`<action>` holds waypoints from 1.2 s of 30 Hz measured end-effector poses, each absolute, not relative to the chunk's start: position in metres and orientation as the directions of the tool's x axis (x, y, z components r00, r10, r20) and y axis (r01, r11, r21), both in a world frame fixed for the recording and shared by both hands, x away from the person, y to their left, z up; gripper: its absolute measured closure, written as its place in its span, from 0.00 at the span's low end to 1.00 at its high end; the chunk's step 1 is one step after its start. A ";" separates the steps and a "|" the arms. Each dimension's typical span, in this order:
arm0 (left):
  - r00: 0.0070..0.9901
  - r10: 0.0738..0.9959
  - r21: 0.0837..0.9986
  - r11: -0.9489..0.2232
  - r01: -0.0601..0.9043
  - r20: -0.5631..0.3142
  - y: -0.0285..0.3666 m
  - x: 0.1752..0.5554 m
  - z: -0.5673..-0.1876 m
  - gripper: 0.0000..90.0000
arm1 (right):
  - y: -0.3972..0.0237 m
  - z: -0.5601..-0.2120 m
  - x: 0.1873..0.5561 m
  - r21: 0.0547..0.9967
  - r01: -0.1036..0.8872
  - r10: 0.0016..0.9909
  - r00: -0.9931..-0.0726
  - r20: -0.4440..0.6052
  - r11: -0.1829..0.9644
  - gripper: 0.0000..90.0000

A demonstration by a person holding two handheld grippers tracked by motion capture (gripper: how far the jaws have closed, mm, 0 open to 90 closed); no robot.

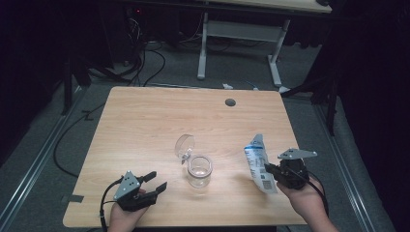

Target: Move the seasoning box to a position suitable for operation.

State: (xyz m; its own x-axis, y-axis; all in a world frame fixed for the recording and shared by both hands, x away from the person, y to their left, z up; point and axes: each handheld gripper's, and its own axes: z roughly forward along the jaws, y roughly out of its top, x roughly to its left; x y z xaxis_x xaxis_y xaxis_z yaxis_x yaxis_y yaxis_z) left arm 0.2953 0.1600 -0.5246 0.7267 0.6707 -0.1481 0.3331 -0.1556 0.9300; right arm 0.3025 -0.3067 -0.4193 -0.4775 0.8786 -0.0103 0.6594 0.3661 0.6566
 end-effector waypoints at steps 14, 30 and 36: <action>0.730 0.667 0.930 -0.154 0.332 -0.150 0.160 0.295 -0.524 0.45 | -0.298 -0.409 0.316 0.552 0.722 0.862 -0.506 0.011 0.417 1.00; 0.730 0.664 0.932 -0.141 0.333 -0.160 0.161 0.295 -0.524 0.45 | -0.290 -0.392 0.333 0.425 0.785 0.864 -0.503 0.015 0.450 1.00; 0.731 0.663 0.933 -0.139 0.333 -0.162 0.161 0.294 -0.524 0.45 | -0.289 -0.388 0.334 0.380 0.800 0.862 -0.507 0.014 0.464 0.99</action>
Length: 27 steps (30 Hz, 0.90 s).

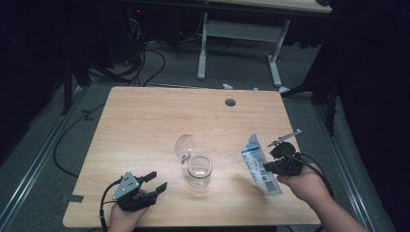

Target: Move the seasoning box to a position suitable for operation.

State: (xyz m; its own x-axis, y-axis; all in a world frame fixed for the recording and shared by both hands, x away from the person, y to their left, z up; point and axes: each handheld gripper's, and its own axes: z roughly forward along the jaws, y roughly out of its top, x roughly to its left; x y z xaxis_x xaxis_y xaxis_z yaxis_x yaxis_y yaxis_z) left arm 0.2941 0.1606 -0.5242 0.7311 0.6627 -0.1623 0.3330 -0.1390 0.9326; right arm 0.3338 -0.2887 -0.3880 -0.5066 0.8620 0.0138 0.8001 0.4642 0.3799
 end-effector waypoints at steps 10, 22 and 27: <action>0.728 0.665 0.932 -0.133 0.337 -0.168 0.161 0.294 -0.524 0.45 | -0.284 -0.379 0.336 0.324 0.805 0.853 -0.521 -0.011 0.496 0.99; 0.729 0.667 0.933 -0.145 0.330 -0.154 0.159 0.293 -0.524 0.45 | -0.278 -0.378 0.341 0.234 0.810 0.834 -0.552 -0.006 0.538 1.00; 0.729 0.670 0.935 -0.155 0.318 -0.136 0.158 0.292 -0.523 0.46 | -0.277 -0.381 0.342 0.193 0.818 0.834 -0.552 -0.005 0.542 1.00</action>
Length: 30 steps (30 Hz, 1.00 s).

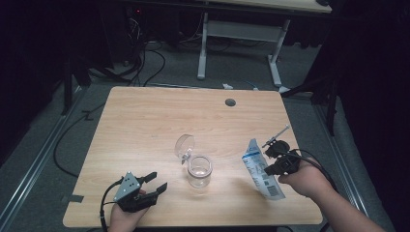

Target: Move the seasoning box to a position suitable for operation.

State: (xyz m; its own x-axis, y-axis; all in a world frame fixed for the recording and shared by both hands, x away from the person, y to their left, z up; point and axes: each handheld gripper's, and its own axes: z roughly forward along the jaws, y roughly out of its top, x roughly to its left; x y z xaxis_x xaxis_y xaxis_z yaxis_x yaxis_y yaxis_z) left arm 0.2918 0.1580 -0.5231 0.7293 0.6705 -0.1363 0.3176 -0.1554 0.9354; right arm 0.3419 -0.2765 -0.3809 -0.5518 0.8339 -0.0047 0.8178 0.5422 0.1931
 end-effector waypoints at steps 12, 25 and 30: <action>0.730 0.675 0.933 -0.190 0.306 -0.102 0.155 0.290 -0.522 0.49 | -0.276 -0.374 0.346 0.176 0.818 0.830 -0.558 0.008 0.548 1.00; 0.763 0.645 0.938 -0.227 0.261 -0.056 0.135 0.278 -0.519 0.43 | -0.270 -0.367 0.339 0.174 0.810 0.823 -0.567 -0.003 0.559 1.00; 0.790 0.604 0.933 -0.217 0.288 -0.103 0.122 0.276 -0.521 0.42 | -0.264 -0.363 0.338 0.177 0.815 0.829 -0.559 -0.012 0.552 1.00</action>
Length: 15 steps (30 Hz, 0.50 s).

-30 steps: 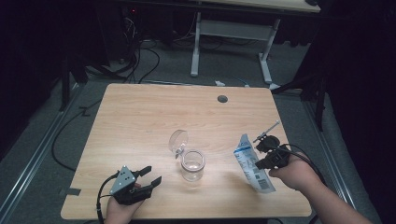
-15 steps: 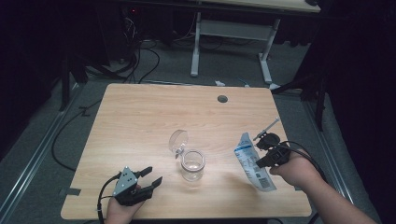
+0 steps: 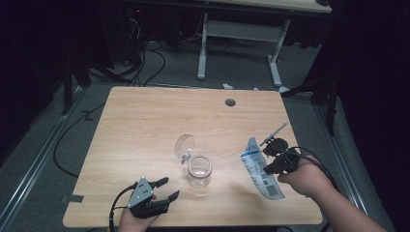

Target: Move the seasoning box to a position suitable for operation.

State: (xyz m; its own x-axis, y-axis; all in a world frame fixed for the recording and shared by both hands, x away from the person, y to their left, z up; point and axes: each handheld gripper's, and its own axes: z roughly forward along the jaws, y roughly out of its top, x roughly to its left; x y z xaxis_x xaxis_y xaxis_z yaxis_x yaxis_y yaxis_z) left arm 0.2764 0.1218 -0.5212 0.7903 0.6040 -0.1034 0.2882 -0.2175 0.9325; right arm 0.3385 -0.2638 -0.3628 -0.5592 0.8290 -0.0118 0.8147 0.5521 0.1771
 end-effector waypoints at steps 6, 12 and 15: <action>0.815 0.576 0.933 -0.252 0.257 -0.069 0.104 0.272 -0.518 0.42 | -0.251 -0.358 0.338 0.181 0.792 0.807 -0.591 -0.014 0.583 1.00; 0.828 0.560 0.933 -0.281 0.225 -0.032 0.089 0.268 -0.514 0.43 | -0.237 -0.357 0.337 0.190 0.771 0.786 -0.618 -0.006 0.608 1.00; 0.836 0.548 0.934 -0.281 0.219 -0.031 0.083 0.267 -0.514 0.42 | -0.231 -0.356 0.337 0.188 0.769 0.783 -0.622 -0.003 0.611 1.00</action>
State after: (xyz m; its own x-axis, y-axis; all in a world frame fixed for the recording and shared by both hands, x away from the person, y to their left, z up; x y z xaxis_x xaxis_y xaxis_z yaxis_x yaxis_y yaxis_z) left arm 0.2671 0.0828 -0.5138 0.8359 0.5480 -0.0311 0.2188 -0.2808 0.9345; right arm 0.3370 -0.2310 -0.3565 -0.6219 0.7831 -0.0029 0.7687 0.6112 0.1885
